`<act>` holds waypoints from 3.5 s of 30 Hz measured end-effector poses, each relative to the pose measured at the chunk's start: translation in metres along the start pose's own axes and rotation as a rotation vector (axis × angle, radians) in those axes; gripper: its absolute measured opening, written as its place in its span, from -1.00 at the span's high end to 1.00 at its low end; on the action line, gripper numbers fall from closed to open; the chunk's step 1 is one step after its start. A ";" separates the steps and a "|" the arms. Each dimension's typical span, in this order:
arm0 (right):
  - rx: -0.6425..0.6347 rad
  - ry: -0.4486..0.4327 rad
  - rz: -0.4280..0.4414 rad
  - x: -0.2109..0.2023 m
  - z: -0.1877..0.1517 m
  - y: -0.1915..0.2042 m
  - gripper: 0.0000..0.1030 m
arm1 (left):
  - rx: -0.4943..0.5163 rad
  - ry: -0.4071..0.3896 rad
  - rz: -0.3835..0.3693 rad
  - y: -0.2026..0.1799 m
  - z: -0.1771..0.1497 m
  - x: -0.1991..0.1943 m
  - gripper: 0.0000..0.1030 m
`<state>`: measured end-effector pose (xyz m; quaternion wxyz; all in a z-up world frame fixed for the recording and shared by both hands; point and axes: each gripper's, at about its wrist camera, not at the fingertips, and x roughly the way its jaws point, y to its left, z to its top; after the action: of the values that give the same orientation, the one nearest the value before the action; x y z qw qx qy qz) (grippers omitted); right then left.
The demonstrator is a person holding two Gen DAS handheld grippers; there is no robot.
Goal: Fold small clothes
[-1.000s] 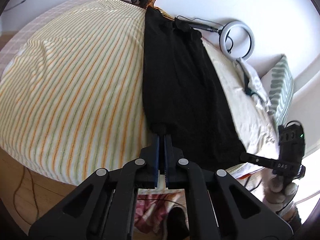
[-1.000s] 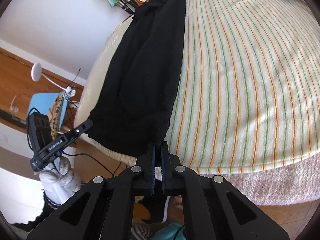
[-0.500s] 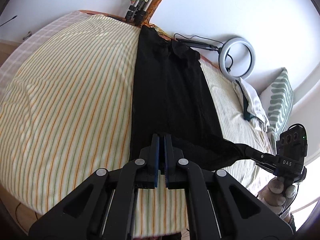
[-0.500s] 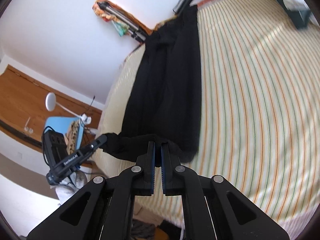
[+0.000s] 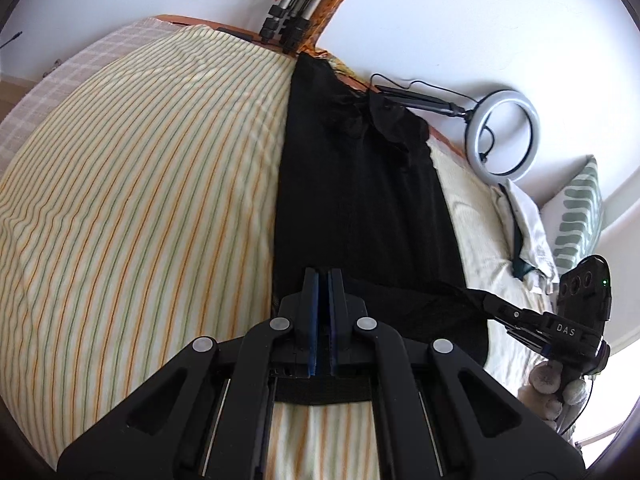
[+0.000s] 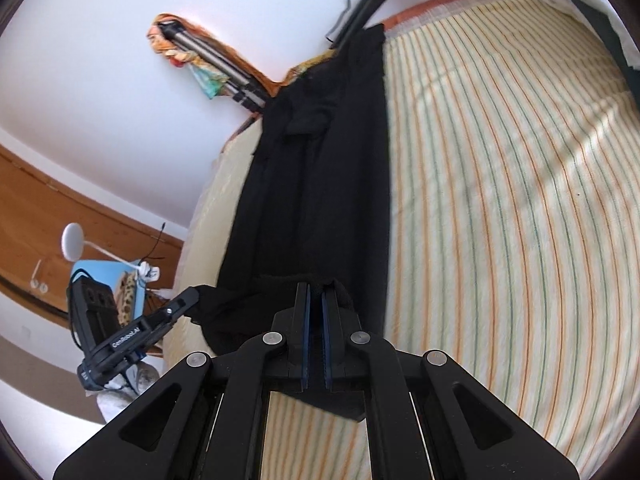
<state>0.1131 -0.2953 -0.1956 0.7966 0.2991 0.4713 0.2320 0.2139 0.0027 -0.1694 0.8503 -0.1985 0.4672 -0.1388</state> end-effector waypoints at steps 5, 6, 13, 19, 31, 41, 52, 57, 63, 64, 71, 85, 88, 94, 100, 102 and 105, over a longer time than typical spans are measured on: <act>0.007 0.007 -0.007 0.006 0.003 -0.007 0.93 | -0.011 0.006 0.008 0.005 0.004 0.014 0.96; 0.004 0.005 -0.009 0.007 0.004 -0.008 0.93 | -0.008 0.000 0.008 0.005 0.005 0.014 0.96; -0.039 -0.027 -0.025 -0.001 0.012 -0.001 0.50 | 0.005 -0.060 0.021 0.007 0.013 0.001 0.29; -0.190 -0.056 -0.043 -0.022 -0.001 0.022 0.49 | 0.091 -0.084 0.011 -0.001 0.007 -0.020 0.29; -0.421 0.108 -0.149 0.022 -0.026 0.041 0.58 | 0.282 0.061 0.064 -0.027 -0.035 0.010 0.44; -0.398 0.050 -0.236 0.044 0.002 0.053 0.58 | 0.217 -0.016 0.119 -0.024 0.007 0.031 0.44; -0.301 -0.044 -0.237 0.015 0.023 0.038 0.58 | 0.197 -0.112 0.058 -0.013 0.020 -0.008 0.44; -0.355 -0.025 -0.223 0.015 0.012 0.046 0.58 | 0.285 -0.066 0.046 -0.030 0.005 -0.004 0.44; -0.368 -0.006 -0.246 0.019 0.018 0.051 0.57 | 0.246 0.005 0.117 -0.036 0.016 0.024 0.44; -0.385 -0.008 -0.264 0.019 0.020 0.054 0.56 | 0.243 -0.007 0.121 -0.040 0.023 0.022 0.44; -0.508 -0.077 -0.353 0.002 0.034 0.070 0.11 | 0.291 -0.067 0.119 -0.063 0.079 0.014 0.44; -0.297 -0.091 -0.284 0.035 0.180 0.001 0.11 | 0.354 -0.031 0.057 -0.068 0.162 0.098 0.44; -0.247 -0.114 -0.270 0.049 0.212 -0.013 0.11 | 0.364 -0.024 0.035 -0.080 0.184 0.129 0.22; -0.182 -0.132 -0.263 0.079 0.255 -0.037 0.11 | 0.347 0.022 -0.007 -0.093 0.207 0.184 0.14; -0.135 -0.098 -0.205 0.107 0.276 -0.053 0.11 | 0.391 0.066 0.029 -0.100 0.202 0.219 0.97; -0.136 -0.082 -0.210 0.115 0.280 -0.051 0.11 | 0.405 0.045 0.069 -0.098 0.199 0.221 0.98; -0.163 -0.076 -0.211 0.120 0.290 -0.044 0.69 | 0.362 0.040 0.103 -0.089 0.202 0.222 0.98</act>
<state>0.4289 -0.3234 -0.1907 0.8555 0.1908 0.4492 0.1728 0.4977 -0.1276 -0.1941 0.8688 -0.0154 0.4608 -0.1806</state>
